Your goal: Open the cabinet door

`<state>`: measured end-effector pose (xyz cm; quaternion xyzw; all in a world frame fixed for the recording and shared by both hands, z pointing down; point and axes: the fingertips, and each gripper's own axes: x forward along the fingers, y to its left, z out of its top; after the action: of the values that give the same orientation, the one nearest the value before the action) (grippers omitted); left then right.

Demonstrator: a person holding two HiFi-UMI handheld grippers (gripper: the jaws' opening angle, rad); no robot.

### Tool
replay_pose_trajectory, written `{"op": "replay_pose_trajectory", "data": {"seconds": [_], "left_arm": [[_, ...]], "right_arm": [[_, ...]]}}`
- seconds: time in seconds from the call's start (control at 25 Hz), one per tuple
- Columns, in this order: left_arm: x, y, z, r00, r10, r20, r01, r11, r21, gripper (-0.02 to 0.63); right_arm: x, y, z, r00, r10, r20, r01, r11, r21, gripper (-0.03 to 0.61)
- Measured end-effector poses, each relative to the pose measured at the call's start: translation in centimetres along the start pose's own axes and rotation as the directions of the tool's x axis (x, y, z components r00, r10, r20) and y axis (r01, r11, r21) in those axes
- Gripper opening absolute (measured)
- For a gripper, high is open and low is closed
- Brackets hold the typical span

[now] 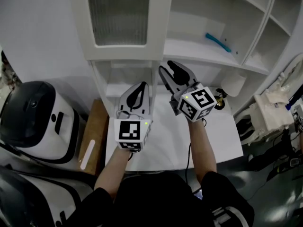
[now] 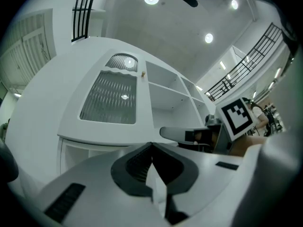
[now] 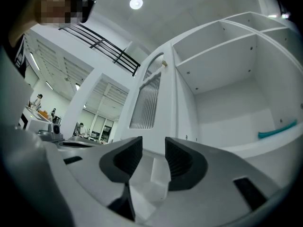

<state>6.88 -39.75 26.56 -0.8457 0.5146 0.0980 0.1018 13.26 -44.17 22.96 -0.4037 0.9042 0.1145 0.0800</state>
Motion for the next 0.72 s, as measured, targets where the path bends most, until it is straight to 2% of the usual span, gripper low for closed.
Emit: {"op": "replay_pose_trajectory", "data": {"seconds": [0.36, 0.72], "left_arm": [[1.6, 1.1, 0.2, 1.0, 0.014, -0.002, -0.014, 1.0, 0.021, 0.012], [2.9, 2.9, -0.4, 1.0, 0.012, 0.006, -0.012, 1.0, 0.008, 0.012]], "right_arm": [[3.3, -2.6, 0.8, 1.0, 0.03, 0.006, -0.03, 0.999, -0.022, 0.181], [5.7, -3.7, 0.7, 0.998, 0.053, 0.018, -0.053, 0.998, -0.026, 0.176]]}}
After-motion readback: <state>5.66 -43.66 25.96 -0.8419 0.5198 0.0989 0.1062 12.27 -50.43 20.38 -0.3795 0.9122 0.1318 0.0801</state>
